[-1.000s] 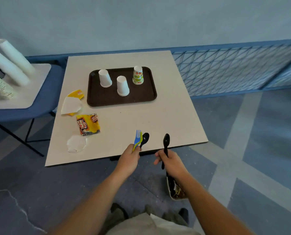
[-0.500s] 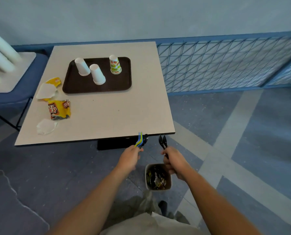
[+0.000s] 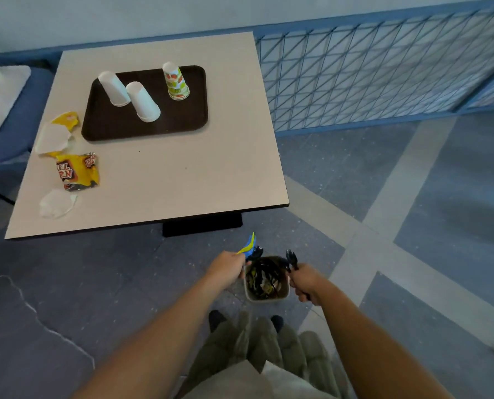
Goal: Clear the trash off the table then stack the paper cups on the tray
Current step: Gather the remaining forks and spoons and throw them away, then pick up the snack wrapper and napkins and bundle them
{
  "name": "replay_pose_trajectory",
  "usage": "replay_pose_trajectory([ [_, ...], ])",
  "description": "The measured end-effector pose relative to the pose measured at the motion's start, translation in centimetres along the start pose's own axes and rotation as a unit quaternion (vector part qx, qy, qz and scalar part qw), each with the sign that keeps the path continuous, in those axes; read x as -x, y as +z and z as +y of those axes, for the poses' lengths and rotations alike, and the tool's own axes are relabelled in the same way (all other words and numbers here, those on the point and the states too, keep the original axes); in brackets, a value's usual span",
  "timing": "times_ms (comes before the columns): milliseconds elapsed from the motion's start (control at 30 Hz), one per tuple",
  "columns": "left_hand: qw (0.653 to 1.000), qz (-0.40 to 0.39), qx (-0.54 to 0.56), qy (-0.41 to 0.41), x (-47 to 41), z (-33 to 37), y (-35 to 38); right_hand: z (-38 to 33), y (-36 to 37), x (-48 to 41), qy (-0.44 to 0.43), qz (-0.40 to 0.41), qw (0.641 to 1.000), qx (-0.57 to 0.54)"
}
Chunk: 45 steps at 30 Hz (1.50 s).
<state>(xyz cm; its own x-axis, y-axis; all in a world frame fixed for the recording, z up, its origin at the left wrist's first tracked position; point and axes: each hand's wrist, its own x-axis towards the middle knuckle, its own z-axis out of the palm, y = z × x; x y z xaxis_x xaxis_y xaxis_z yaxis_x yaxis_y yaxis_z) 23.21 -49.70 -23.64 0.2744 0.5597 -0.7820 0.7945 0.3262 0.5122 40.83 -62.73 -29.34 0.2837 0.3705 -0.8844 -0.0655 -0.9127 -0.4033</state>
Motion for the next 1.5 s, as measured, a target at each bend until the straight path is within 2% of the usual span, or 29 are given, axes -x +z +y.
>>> replay_pose_trajectory([
  [233,0.995,-0.005,-0.066,-0.075,-6.6,-3.5,4.9,4.5,1.9,-5.6,0.084,0.008,0.996,-0.007],
  [367,0.988,-0.047,-0.109,-0.097,-12.9,-6.4,8.5,6.3,3.9,-11.7,0.096,-0.028,0.995,0.017],
  [433,0.988,-0.064,-0.094,-0.101,-16.0,-7.7,10.3,6.4,5.1,-14.3,0.102,-0.03,0.994,0.001],
  [500,0.989,-0.068,-0.075,-0.103,-18.4,-8.6,11.8,6.8,6.0,-16.8,0.102,-0.011,0.994,-0.021],
  [633,0.991,-0.046,-0.109,-0.059,-21.6,-10.7,13.1,8.9,6.8,-20.9,0.055,0.055,0.996,0.044],
  [867,0.999,0.008,-0.046,0.008,-14.7,-8.4,10.1,7.6,6.7,-16.0,-0.007,0.087,0.996,0.021],
  [1033,0.998,0.034,0.026,0.046,-7.4,-4.8,5.2,2.0,5.7,-7.8,-0.071,0.094,0.993,-0.003],
  [1233,0.986,0.114,0.064,0.103,-0.9,-2.2,-1.4,-4.9,5.4,-0.2,-0.162,0.091,0.982,-0.016],
  [1367,0.971,0.176,0.089,0.136,2.1,-1.5,-5.6,-9.7,7.0,2.7,-0.247,0.079,0.965,-0.027],
  [1500,0.954,0.211,0.152,0.146,4.1,-2.3,-9.9,-14.5,10.0,4.9,-0.289,0.047,0.955,-0.052],
])
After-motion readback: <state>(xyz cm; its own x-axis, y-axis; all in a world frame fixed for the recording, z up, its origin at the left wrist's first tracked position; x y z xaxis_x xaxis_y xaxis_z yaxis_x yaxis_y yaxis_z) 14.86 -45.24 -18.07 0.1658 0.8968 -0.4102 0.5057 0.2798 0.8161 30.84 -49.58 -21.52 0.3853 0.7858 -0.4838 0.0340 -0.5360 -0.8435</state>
